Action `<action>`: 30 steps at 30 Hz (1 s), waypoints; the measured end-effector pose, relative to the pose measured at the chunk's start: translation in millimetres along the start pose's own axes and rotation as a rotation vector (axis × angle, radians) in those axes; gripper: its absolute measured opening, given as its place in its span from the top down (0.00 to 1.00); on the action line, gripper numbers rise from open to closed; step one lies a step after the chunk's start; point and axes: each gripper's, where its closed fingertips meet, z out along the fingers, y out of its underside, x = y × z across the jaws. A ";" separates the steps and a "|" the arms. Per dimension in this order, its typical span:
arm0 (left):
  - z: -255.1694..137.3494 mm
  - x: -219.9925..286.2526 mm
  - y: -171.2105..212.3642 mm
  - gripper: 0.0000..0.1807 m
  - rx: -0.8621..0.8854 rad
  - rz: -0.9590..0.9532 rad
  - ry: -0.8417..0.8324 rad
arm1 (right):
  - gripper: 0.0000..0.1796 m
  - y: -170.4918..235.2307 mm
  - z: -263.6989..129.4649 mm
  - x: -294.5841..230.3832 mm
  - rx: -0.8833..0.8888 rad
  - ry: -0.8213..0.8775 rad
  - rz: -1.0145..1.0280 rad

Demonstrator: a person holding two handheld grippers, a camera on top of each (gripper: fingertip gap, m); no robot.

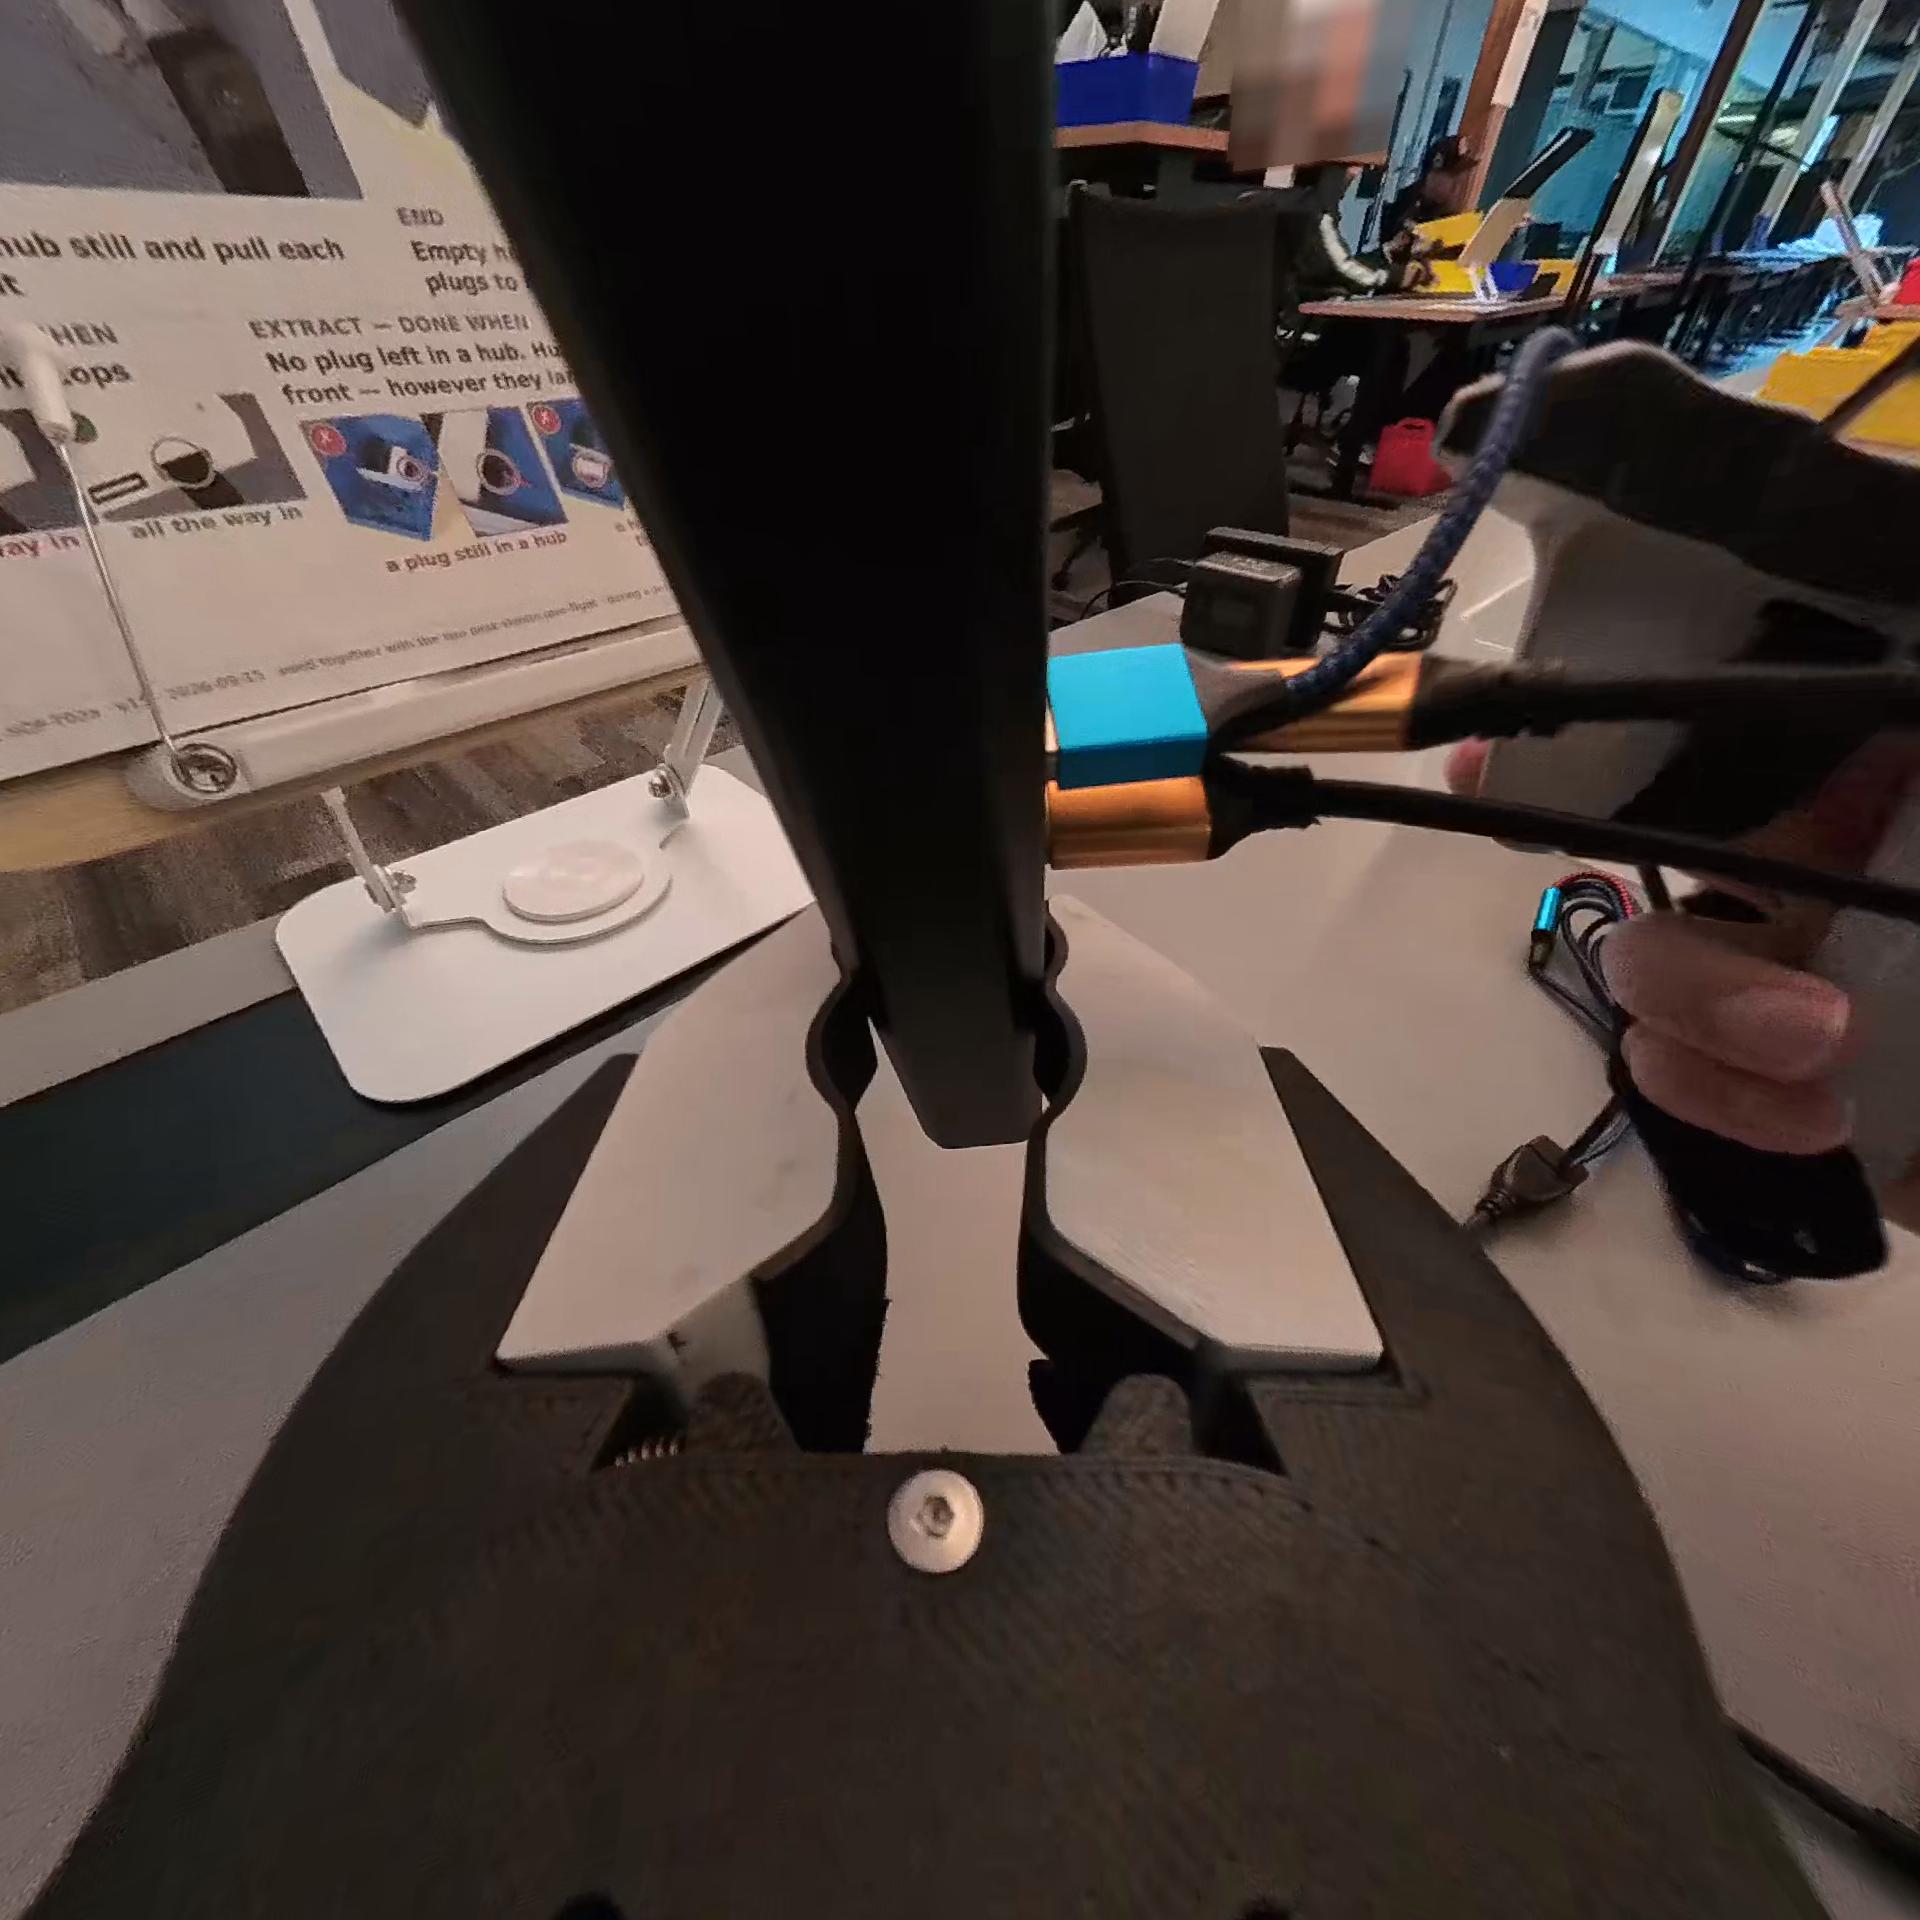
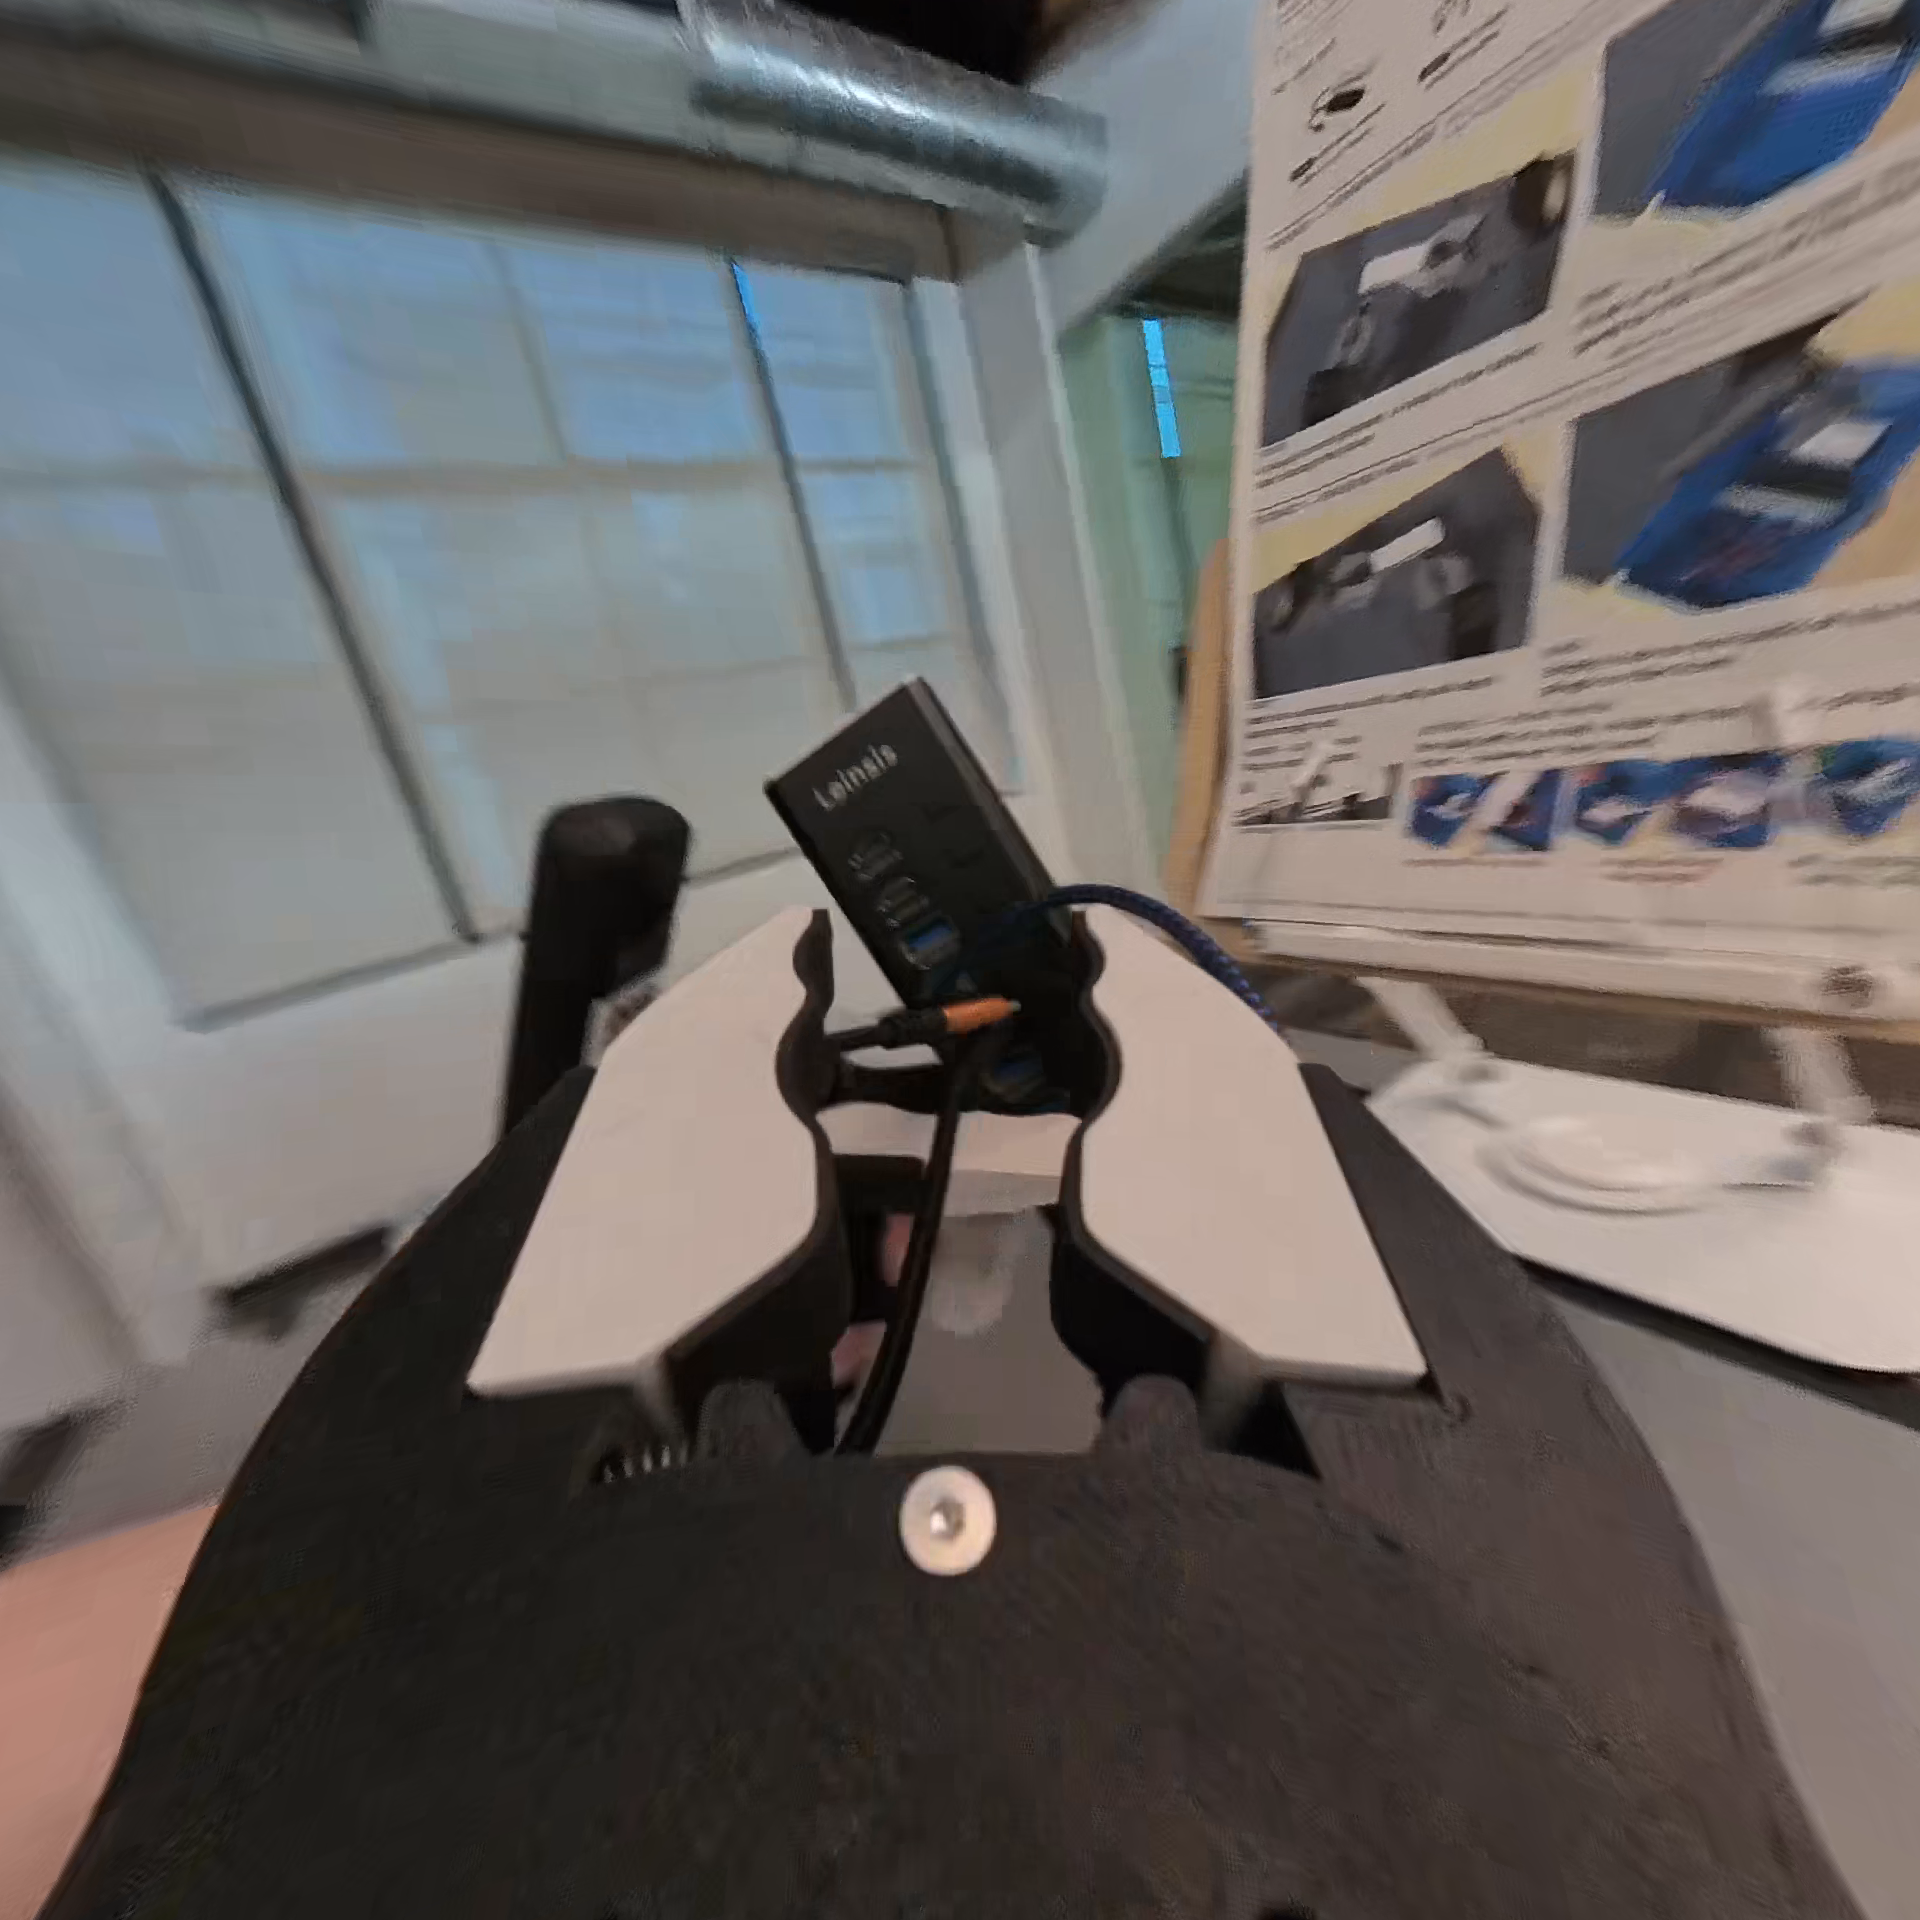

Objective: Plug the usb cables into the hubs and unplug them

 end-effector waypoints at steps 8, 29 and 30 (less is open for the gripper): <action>-1.6 1.5 -5.1 0.86 0.013 -0.015 -0.008 | 0.80 -12.1 -9.3 9.1 0.087 -0.174 0.516; 12.9 -32.2 105.3 0.86 -0.369 0.066 0.035 | 0.81 -5.6 -66.6 21.7 -0.475 -0.264 0.210; 12.9 -31.5 108.2 0.86 -0.382 0.077 0.038 | 0.81 -9.0 -69.1 25.1 -0.469 -0.247 0.179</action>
